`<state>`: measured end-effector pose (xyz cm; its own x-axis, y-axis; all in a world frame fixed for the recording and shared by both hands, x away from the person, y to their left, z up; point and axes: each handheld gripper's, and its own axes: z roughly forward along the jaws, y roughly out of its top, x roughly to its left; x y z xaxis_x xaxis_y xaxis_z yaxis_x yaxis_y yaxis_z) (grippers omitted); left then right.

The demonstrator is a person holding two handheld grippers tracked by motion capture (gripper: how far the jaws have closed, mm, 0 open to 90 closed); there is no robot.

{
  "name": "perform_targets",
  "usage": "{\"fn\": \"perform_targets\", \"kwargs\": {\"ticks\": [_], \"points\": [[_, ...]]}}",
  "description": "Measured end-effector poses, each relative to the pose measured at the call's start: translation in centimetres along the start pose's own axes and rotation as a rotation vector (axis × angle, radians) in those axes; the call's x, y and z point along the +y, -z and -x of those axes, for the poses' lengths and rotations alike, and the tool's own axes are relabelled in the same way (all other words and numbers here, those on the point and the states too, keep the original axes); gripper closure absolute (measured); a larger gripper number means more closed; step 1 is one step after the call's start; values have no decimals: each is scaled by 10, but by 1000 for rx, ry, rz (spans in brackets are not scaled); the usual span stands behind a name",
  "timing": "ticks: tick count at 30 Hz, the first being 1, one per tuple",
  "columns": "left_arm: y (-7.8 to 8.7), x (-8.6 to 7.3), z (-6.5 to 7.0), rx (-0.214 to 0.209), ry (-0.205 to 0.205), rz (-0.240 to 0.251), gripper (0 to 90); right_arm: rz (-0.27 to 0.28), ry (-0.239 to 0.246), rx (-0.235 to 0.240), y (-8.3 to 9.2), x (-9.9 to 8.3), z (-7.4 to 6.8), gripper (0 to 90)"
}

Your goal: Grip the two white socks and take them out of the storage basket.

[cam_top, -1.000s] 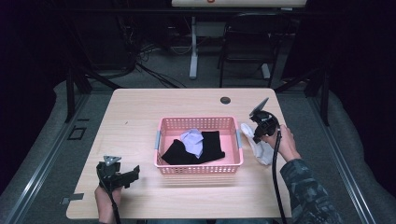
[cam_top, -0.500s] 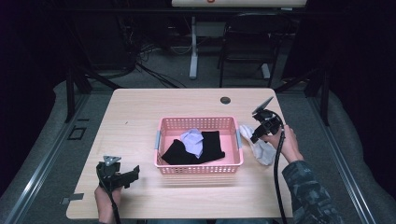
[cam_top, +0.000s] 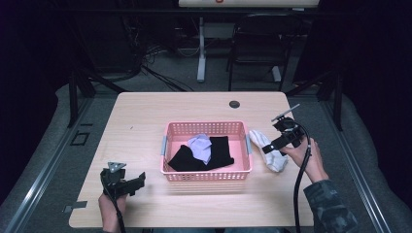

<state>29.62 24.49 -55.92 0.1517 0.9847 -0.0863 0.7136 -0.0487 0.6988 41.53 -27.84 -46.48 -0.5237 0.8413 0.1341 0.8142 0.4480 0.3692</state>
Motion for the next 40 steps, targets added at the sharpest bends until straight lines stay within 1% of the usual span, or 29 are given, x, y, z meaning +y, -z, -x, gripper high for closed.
{"fn": "perform_targets", "kwargs": {"ticks": [1, 3, 4, 5, 6, 7, 9, 10, 11, 12, 13, 15, 16, 18, 19, 21, 22, 25, 30, 31, 32, 33, 34, 35, 36, 38, 39, 40], "points": [[0, 0, 0, -3, -1, -2, 155, -1, 10, -2, 3, -3, -2, 117], [0, 0, 0, -4, -2, -4, 155, 24, 18, -5, 8, -14, -8, 98], [0, 0, 0, -4, -2, -4, 155, 24, 18, -5, 8, -14, -8, 98], [0, 0, 0, -2, -4, -8, 155, 33, 18, -6, 9, -17, -9, 95], [0, 0, 0, -1, -4, -8, 155, 33, 16, 4, 10, -22, -11, 82], [0, 0, 0, -2, -3, -7, 155, 35, 25, -1, 10, -26, -11, 66], [0, 0, 0, -3, -2, -5, 155, 44, 28, -7, 11, -33, -13, 52], [0, 0, 0, -2, -4, -9, 155, 48, 26, 1, 11, -37, -14, 44], [0, 0, 1, 2, -3, -1, 155, 62, 28, 3, 10, -40, -14, 37], [0, 0, 1, 2, -3, -1, 155, 48, 32, -4, 11, -43, -15, 33], [0, 0, 1, 2, -4, -1, 155, 48, 43, -3, 11, -46, -15, 32], [0, 0, 0, -2, -3, -9, 155, 69, 30, -5, 9, -53, -17, 31], [0, 0, 0, 1, -3, -4, 155, 66, 39, -10, 9, -56, -17, 31], [0, 0, 1, 2, -5, -4, 155, 79, 30, -1, 7, -62, -18, 30], [0, 0, 1, 1, -7, -5, 155, 73, 40, -8, 7, -65, -18, 31], [0, 0, 1, 3, -4, -2, 155, 75, 34, -9, 4, -71, -18, 31], [0, 0, 1, 4, -1, -1, 155, 87, 25, -4, 1, -75, -19, 31], [0, 0, 1, 3, -1, -1, 155, 81, 20, -5, -4, -85, -19, 32], [0, 0, 1, 4, -9, -7, 155, 82, -4, -6, -13, -104, -14, 32], [-1, 0, 1, 5, -9, -5, 155, 87, -14, -16, -15, -106, -13, 32], [-1, 0, 2, 5, -8, -4, 155, 82, -11, -5, -15, -108, -12, 32], [-1, 0, 2, 5, -9, -5, 155, 78, -13, -19, -16, -109, -11, 32], [-1, 0, 2, 6, -9, -6, 155, 90, -21, -16, -16, -110, -10, 32], [-1, 0, 2, 6, -9, -7, 155, 87, -17, -12, -16, -110, -9, 32], [-1, 0, 2, 4, -11, -6, 155, 95, -27, -12, -17, -110, -9, 31], [0, 1, 3, 2, -12, -6, 155, 88, -26, -4, -18, -111, -8, 31], [0, 1, 2, 4, -14, -3, 155, 83, -25, -8, -19, -111, -8, 31], [0, 1, 2, 3, -14, -2, 155, 87, -27, -7, -20, -111, -8, 31]]}}
